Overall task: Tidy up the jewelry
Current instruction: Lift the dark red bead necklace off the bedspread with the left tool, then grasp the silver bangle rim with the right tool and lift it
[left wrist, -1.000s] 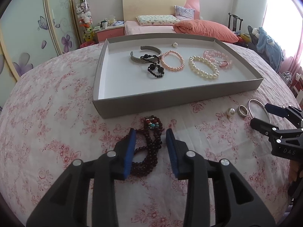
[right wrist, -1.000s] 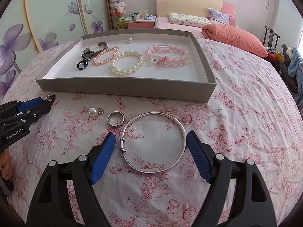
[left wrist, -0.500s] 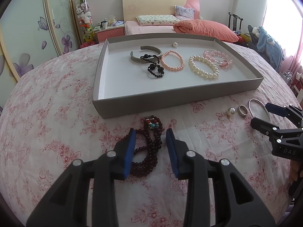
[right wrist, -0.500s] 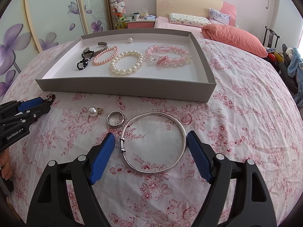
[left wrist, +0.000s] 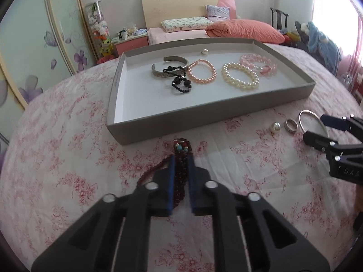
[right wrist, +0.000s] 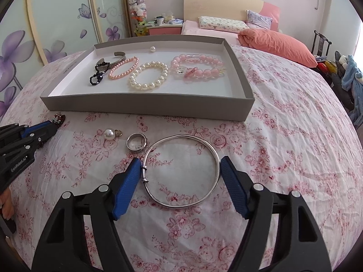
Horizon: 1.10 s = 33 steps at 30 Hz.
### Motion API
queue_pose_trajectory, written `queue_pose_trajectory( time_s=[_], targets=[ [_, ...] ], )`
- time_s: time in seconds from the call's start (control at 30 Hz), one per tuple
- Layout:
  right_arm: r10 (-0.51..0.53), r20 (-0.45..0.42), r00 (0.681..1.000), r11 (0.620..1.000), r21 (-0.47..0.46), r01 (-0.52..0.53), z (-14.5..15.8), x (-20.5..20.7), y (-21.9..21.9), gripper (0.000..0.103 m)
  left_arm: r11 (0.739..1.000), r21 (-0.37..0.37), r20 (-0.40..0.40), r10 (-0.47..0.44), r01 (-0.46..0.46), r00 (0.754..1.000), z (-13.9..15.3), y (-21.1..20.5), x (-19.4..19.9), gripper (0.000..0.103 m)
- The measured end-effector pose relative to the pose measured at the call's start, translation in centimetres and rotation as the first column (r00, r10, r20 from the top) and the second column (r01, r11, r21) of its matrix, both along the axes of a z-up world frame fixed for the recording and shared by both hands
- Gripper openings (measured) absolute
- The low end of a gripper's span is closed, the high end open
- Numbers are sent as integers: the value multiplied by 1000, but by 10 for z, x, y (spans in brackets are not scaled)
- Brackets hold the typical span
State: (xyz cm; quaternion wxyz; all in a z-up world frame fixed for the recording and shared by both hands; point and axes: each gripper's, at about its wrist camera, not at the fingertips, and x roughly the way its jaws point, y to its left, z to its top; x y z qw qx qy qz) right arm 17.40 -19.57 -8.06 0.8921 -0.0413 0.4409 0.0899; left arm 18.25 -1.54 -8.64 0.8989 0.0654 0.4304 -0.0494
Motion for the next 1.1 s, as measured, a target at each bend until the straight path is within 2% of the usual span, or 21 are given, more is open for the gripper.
queue_pose_trajectory(
  time_s=[0.17,0.53,0.67,0.83,1.1],
  targets=[
    [0,-11,1000,1000,-1,0,1,-8,-2,71,999,-29,-6,18,-18,1000,0,6,-8,10],
    [4,-19,1000,1000,-12,-4,1,-5,-2,75,1000,-4,-2,19,-19,1000,0,1,-12,10],
    [7,-12,1000,1000,-7,-7,1,-6,-1,71,1000,-10,-2,19,-19,1000,0,1,-12,10],
    [2,24,1000,999,36,-3,5,-17,-4,71,995,-87,4,42,-41,999,3,11,-19,8],
    [-17,111,994,997,81,8,26,-39,-8,71,980,-196,90,54,-36,994,22,18,-44,7]
  ],
)
